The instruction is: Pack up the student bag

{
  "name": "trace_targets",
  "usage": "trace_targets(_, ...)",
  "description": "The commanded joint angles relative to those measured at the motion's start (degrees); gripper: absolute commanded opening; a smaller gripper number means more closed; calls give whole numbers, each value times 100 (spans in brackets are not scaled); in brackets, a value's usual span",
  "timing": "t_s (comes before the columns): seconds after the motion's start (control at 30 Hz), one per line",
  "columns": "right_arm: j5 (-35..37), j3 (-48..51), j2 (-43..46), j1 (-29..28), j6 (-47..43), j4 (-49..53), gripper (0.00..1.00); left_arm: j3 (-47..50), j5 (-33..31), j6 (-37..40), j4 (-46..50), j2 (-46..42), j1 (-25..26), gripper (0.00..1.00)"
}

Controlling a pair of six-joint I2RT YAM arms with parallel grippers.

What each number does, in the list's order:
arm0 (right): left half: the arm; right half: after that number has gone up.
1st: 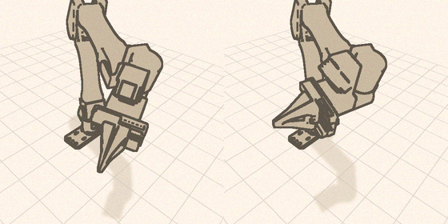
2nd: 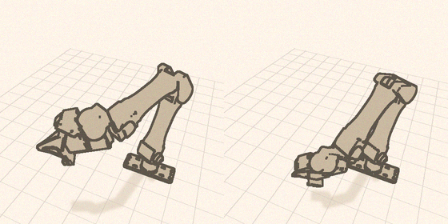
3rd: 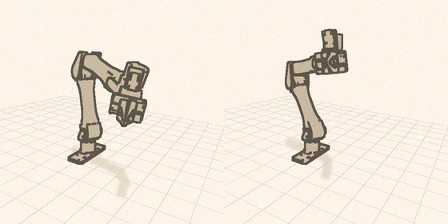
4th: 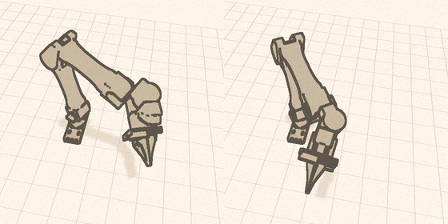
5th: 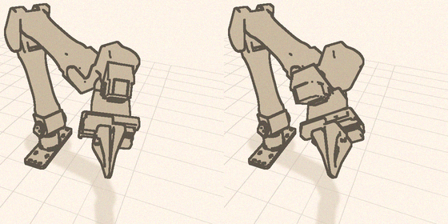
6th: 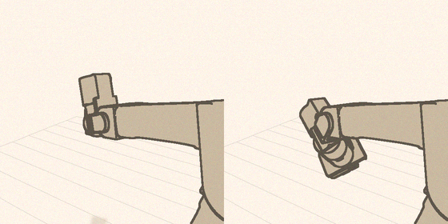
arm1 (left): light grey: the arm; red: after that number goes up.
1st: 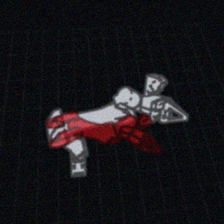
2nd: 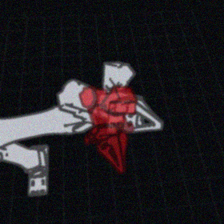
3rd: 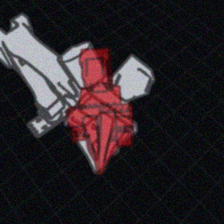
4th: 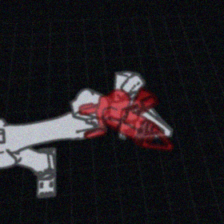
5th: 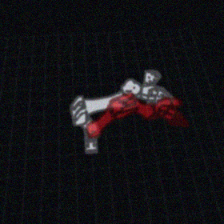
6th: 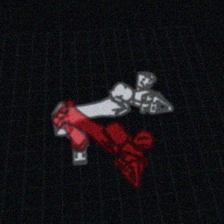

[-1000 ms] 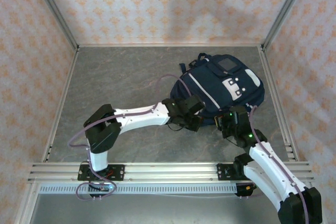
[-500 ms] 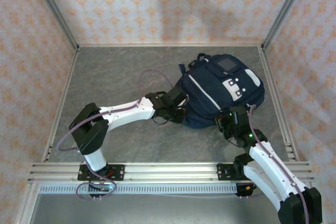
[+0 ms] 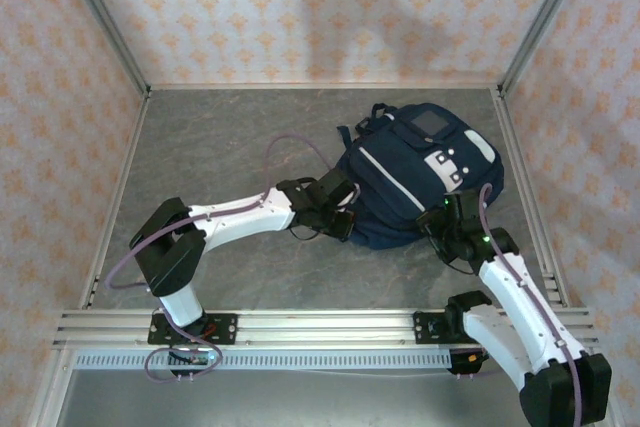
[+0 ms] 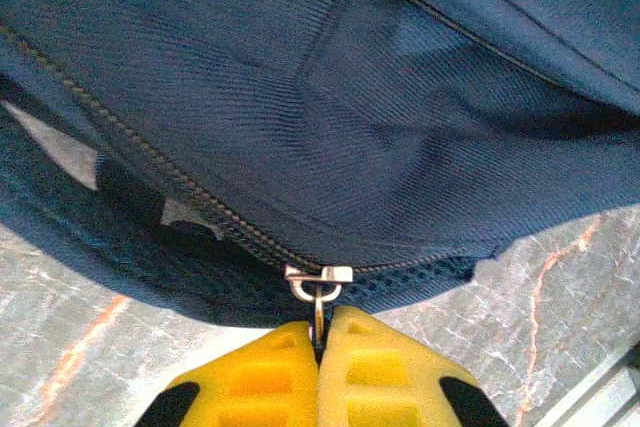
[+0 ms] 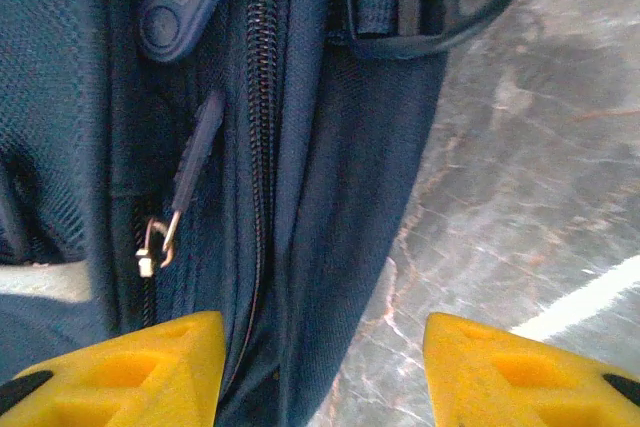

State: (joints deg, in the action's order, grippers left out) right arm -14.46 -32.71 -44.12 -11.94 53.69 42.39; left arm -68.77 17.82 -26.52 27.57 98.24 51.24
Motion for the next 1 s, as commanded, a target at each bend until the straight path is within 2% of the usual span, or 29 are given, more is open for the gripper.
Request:
trace_targets(0.0,549,-480,88,23,-230,1296,55,77,215,-61,114,-139,386,0)
trace_targets(0.13,929,-723,246,21,-113,1980,59,21,351,-61,39,-120,713,0)
trace_targets(0.2,1315,-764,404,33,-44,2094,65,5,465,-37,0,-120,846,0)
trace_targets(0.3,2027,-839,139,160,12,2085,66,7,582,-13,-50,-137,994,0)
trace_targets(0.43,3326,-1290,-1080,402,190,2034,58,38,569,11,-54,-131,1076,0)
trace_targets(0.5,3466,-1431,-1669,674,129,1707,50,107,582,7,-122,-159,1076,0)
trace_targets(0.6,2937,-1587,-2561,1184,-257,920,36,172,574,23,-173,-204,1074,0)
trace_targets(0.67,2262,-1753,-3148,1326,-822,161,26,227,564,18,-240,-249,1077,0)
trace_targets(0.77,790,-2181,-3956,1364,-1611,-760,25,281,564,-57,-366,-286,1079,0)
trace_targets(0.83,-178,-2412,-4381,1338,-1730,-1379,25,310,541,-119,-460,-272,1085,0)
trace_targets(0.97,-956,-3264,-5001,934,-1756,-1734,26,176,337,-173,-398,-161,1086,0)
